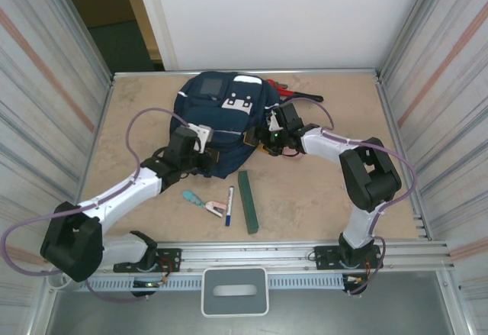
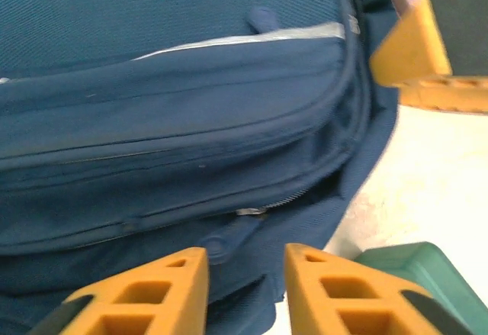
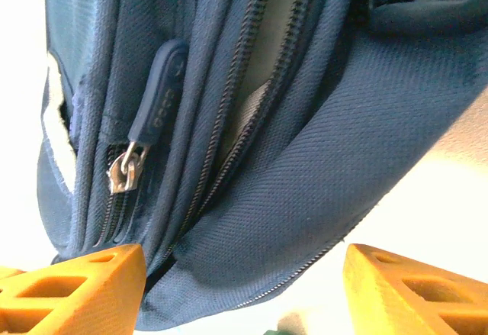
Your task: Pack books, pencil case, and school supplies into a backpack
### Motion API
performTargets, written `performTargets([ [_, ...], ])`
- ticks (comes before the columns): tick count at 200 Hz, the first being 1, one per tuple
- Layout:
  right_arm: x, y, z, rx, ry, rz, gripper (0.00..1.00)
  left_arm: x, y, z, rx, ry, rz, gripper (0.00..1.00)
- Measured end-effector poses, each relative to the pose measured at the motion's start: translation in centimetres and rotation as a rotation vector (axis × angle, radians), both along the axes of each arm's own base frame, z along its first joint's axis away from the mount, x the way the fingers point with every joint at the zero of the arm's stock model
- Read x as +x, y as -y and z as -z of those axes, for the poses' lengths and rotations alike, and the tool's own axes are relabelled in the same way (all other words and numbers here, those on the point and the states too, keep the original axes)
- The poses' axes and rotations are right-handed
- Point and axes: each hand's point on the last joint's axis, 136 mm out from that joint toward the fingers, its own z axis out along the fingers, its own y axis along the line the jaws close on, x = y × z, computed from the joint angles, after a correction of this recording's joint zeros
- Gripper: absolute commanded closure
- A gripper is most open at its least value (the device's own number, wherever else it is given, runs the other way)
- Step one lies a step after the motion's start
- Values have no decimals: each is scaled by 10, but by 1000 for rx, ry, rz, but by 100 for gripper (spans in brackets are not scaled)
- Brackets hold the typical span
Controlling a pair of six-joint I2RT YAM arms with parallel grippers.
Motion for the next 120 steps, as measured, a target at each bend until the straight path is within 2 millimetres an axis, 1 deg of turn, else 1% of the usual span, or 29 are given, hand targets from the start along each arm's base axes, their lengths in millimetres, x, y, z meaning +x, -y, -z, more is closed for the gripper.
performTargets([
  [21, 1, 0, 0, -3, 3, 3, 34, 10, -18, 0, -52, -29, -53, 50],
  [32, 1, 1, 1, -7, 4, 7, 34, 13, -23, 0, -89, -47, -66, 47],
  [45, 2, 2, 1, -11, 7, 11, 34, 15, -22, 2, -139, -77, -67, 43],
  [64, 3, 2, 1, -14, 9, 14, 34, 13, -12, 12, -189, -139, -44, 41],
  [91, 3, 2, 1, -14, 9, 15, 35, 10, -3, 25, -223, -213, -28, 41],
  [120, 3, 2, 1, -14, 10, 14, 35, 12, 2, 26, -243, -233, -27, 53],
])
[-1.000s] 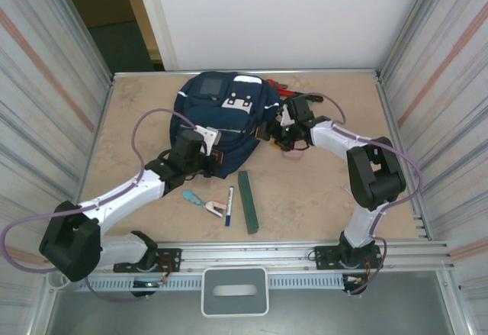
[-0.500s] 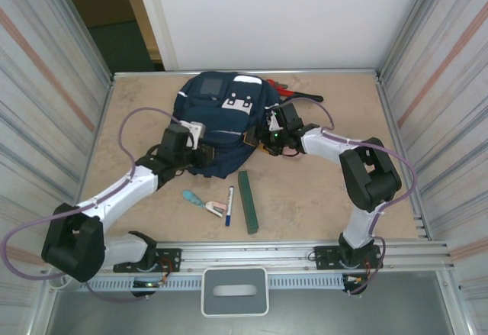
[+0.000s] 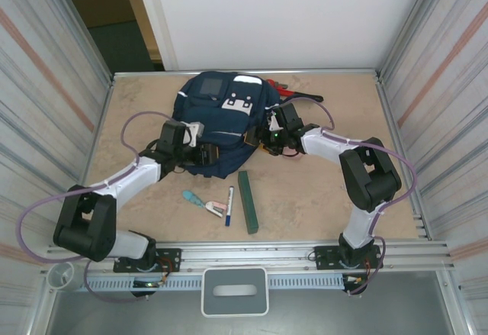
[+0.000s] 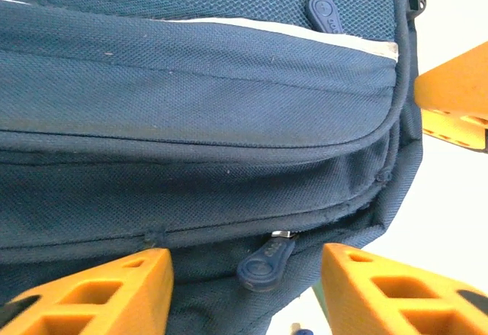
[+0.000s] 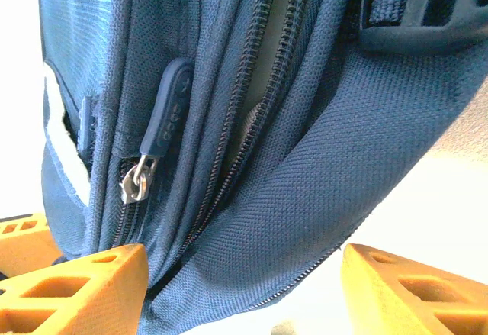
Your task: Pack books, pencil case, and school supplies into a backpack
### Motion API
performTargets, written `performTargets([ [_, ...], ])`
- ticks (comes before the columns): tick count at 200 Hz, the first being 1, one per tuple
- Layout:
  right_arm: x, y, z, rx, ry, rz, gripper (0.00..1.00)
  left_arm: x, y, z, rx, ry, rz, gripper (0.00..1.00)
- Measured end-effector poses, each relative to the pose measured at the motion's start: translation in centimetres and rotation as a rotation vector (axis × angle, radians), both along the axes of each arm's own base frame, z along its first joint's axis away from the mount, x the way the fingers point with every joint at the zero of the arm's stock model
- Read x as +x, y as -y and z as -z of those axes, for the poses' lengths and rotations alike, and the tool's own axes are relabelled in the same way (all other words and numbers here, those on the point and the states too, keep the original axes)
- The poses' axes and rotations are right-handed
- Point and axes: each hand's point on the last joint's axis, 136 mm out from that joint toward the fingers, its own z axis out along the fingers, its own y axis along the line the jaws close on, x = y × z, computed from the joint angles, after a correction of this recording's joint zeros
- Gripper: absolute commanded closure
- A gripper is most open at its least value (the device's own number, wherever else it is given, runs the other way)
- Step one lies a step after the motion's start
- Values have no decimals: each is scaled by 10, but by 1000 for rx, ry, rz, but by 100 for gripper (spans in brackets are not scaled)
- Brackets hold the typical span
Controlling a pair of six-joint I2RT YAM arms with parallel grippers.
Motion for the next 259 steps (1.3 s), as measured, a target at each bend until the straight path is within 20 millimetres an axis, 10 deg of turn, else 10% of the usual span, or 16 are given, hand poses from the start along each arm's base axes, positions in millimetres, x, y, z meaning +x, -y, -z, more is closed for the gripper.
performTargets([
  [259, -9, 15, 25, -15, -35, 34, 29, 5, 16, 6, 20, -1, 50, 100],
])
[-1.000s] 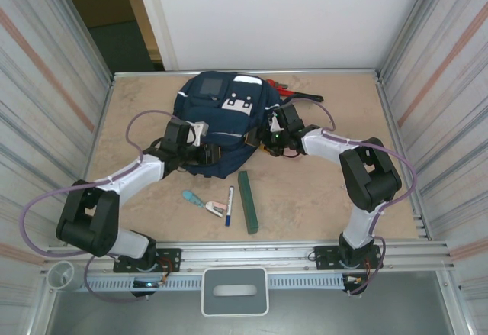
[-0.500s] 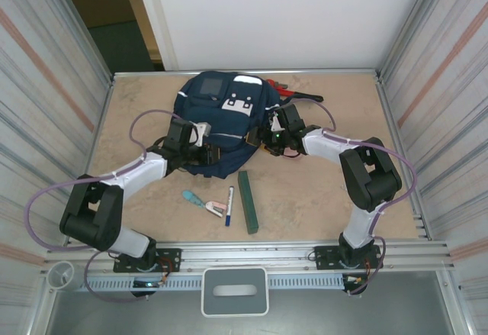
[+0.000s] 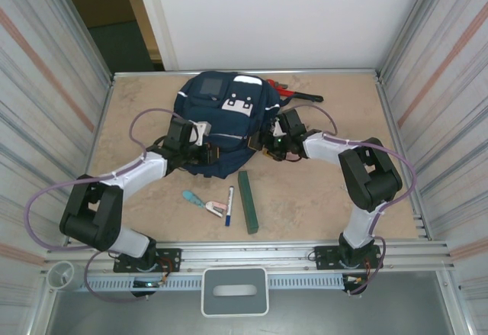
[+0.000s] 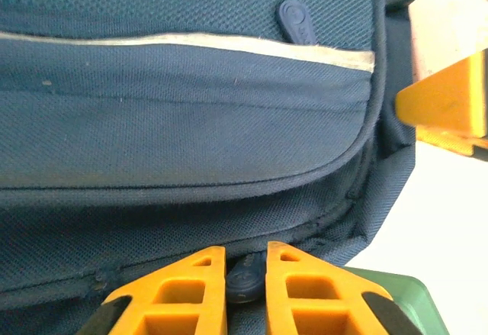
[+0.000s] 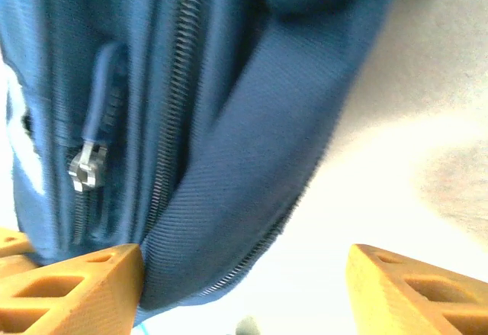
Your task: Pack books, pencil case, and school supplies into a backpack
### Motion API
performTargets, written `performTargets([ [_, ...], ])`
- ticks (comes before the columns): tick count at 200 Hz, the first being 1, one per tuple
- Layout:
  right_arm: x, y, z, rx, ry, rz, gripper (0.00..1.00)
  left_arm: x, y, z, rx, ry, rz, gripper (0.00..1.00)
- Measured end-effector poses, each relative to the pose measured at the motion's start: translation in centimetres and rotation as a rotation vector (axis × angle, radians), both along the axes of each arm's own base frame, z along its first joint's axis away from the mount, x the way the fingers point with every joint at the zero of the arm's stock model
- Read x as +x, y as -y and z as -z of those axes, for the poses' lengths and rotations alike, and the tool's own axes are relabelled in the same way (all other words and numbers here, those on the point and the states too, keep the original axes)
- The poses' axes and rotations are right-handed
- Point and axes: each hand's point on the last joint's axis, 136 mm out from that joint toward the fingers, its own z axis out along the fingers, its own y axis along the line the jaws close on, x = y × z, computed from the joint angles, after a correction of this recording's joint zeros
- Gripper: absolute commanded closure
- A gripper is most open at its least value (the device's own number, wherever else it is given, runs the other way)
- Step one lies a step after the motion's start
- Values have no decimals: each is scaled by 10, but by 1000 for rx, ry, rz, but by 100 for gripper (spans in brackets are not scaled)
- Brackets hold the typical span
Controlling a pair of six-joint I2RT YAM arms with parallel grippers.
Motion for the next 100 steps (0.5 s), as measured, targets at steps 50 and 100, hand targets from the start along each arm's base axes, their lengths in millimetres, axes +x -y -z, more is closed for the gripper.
performTargets([
  [50, 10, -13, -6, 36, 20, 30, 32, -3, -1, -5, -1, 41, 18, 100],
  [100, 19, -16, -7, 44, 32, 33, 96, -5, -17, -15, 88, 119, -14, 100],
])
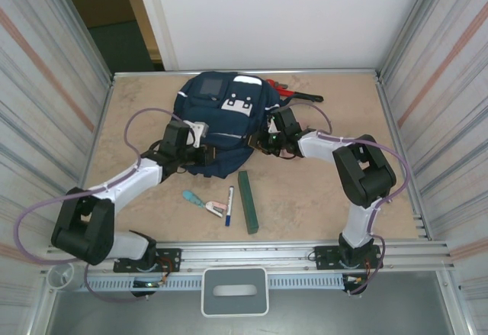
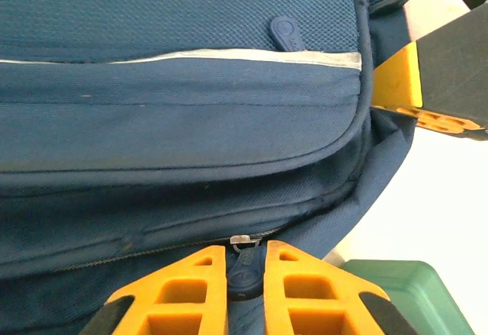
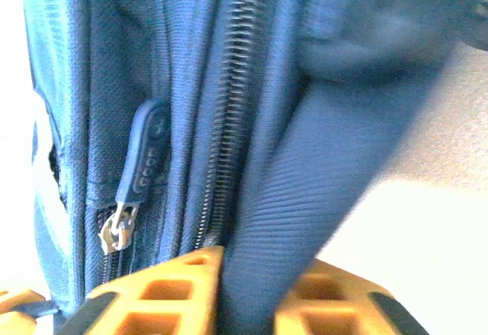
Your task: Pack books, pencil case, and school supplies into a backpack
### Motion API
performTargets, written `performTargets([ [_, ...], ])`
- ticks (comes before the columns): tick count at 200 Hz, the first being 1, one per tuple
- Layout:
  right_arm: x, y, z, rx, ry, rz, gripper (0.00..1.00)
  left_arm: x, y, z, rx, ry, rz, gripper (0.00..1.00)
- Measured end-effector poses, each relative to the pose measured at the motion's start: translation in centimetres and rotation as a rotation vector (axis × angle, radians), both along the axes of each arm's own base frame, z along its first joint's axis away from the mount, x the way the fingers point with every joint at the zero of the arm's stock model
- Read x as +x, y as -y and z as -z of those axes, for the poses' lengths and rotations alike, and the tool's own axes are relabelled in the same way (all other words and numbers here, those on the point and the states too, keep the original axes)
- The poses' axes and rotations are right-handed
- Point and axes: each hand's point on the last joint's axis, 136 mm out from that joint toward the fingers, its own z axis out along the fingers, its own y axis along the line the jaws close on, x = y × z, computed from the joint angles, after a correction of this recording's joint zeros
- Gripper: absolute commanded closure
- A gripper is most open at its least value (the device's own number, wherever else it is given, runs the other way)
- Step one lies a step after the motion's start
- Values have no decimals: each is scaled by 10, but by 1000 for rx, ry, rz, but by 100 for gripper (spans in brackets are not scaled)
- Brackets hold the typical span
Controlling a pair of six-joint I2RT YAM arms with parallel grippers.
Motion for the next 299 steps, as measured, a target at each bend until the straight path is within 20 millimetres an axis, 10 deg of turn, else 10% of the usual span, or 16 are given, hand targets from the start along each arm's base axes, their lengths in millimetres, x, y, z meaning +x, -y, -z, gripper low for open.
performTargets([
  [99, 0, 15, -17, 14, -8, -113, 100, 1, -75, -12, 290, 130, -237, 100],
  [173, 0, 30, -24, -37, -2, -94, 27, -17, -54, -20, 191, 126, -170, 100],
  [201, -27, 26, -14, -19, -32, -64, 22, -20, -46, -19, 176, 117, -141, 100],
  [221, -38, 1, -5, -4, -44, -89, 32, -21, -44, -16, 175, 109, -132, 100],
  [254, -33, -13, 3, -5, -52, -94, 86, -20, -47, -15, 191, 111, -142, 100],
  [299, -13, -1, -13, -29, -19, -95, 100, -9, -77, -11, 223, 117, -235, 100],
])
